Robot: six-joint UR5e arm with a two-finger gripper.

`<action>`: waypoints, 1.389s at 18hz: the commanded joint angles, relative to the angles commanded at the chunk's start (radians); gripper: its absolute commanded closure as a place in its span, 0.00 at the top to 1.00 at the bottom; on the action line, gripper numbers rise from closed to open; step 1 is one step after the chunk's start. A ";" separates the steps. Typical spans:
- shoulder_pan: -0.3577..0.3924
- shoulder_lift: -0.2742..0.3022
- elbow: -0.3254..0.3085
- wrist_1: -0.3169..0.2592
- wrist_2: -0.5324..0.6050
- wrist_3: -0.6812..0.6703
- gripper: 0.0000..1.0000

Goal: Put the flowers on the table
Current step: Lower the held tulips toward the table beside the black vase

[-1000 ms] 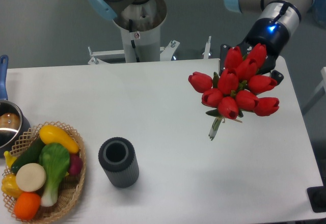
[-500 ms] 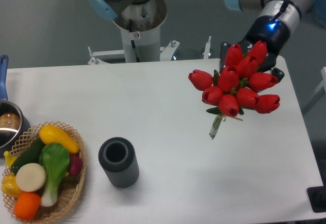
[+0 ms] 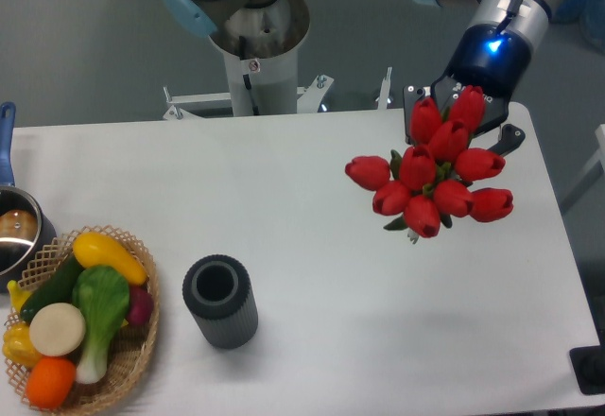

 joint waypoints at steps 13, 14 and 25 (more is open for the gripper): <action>-0.193 -0.047 -0.015 -0.003 0.526 0.018 0.31; -0.209 -0.052 -0.020 -0.003 0.562 0.032 0.31; -0.267 -0.211 -0.052 -0.002 0.660 0.077 0.31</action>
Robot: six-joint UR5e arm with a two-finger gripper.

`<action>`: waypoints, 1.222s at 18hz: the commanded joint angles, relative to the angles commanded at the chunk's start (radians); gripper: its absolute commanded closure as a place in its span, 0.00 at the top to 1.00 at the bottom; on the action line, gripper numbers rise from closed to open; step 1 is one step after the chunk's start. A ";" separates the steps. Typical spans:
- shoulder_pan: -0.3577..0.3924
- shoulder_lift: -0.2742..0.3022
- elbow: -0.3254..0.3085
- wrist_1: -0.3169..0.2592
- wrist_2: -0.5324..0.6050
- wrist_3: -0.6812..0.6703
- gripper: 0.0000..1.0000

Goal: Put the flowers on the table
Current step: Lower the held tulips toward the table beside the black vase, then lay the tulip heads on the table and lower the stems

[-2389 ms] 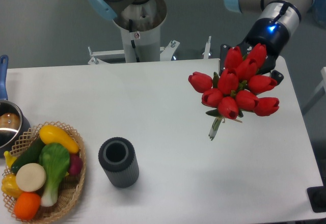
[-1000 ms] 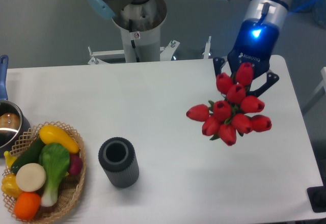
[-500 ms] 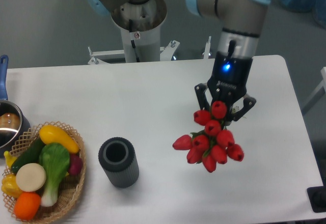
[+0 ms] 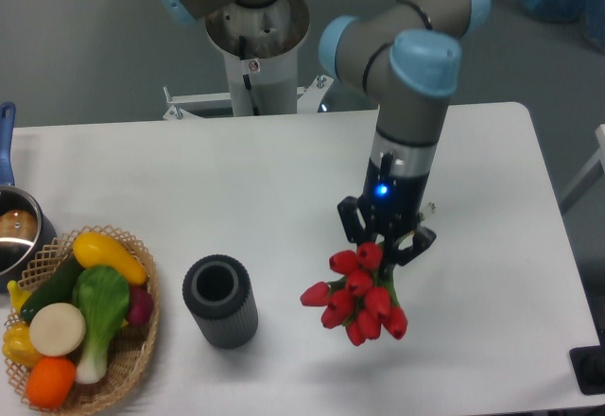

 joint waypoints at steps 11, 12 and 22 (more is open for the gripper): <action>0.003 -0.097 0.014 0.006 0.000 0.012 0.31; 0.003 -0.100 0.014 0.006 0.000 0.014 0.31; -0.015 -0.143 0.012 0.009 0.002 0.018 0.31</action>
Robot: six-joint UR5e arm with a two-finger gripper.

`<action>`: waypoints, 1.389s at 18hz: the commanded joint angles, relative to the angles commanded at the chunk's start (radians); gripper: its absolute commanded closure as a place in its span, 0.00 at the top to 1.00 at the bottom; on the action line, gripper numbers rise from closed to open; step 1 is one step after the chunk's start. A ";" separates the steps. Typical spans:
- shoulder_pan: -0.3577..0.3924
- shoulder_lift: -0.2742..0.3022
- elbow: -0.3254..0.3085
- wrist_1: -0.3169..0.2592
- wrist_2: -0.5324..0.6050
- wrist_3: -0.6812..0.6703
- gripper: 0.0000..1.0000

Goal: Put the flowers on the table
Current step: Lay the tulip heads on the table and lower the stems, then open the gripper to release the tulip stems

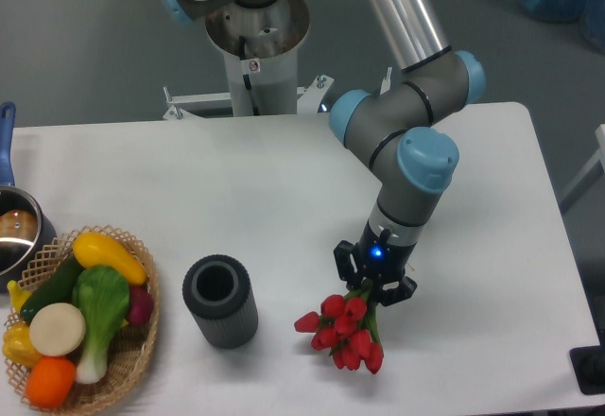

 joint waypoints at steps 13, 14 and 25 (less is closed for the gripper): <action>-0.006 -0.017 0.017 0.002 0.002 0.000 0.42; -0.005 -0.017 0.020 0.000 0.000 0.000 0.42; 0.024 -0.018 0.052 0.000 0.000 0.052 0.96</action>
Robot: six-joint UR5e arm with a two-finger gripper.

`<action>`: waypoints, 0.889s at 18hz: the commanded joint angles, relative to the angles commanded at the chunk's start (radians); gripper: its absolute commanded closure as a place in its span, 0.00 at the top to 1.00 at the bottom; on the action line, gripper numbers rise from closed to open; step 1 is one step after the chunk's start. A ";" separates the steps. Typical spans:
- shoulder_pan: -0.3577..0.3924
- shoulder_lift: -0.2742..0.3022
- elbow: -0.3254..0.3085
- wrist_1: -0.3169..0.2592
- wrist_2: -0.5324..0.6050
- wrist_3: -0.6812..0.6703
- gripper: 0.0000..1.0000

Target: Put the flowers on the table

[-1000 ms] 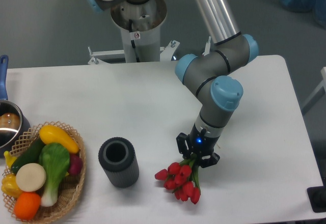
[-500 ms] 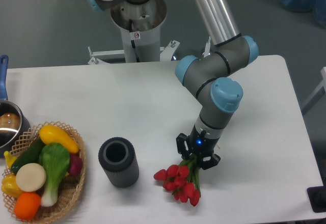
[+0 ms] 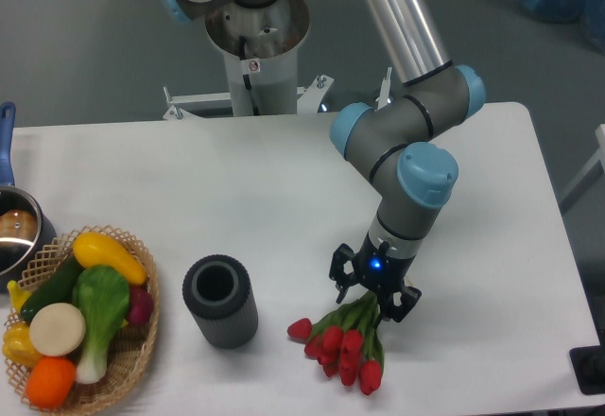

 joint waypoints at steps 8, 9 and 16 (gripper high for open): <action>0.066 0.075 0.011 0.003 0.021 -0.009 1.00; 0.075 0.089 0.014 0.003 0.026 -0.017 1.00; 0.124 0.207 0.011 -0.009 0.017 -0.066 1.00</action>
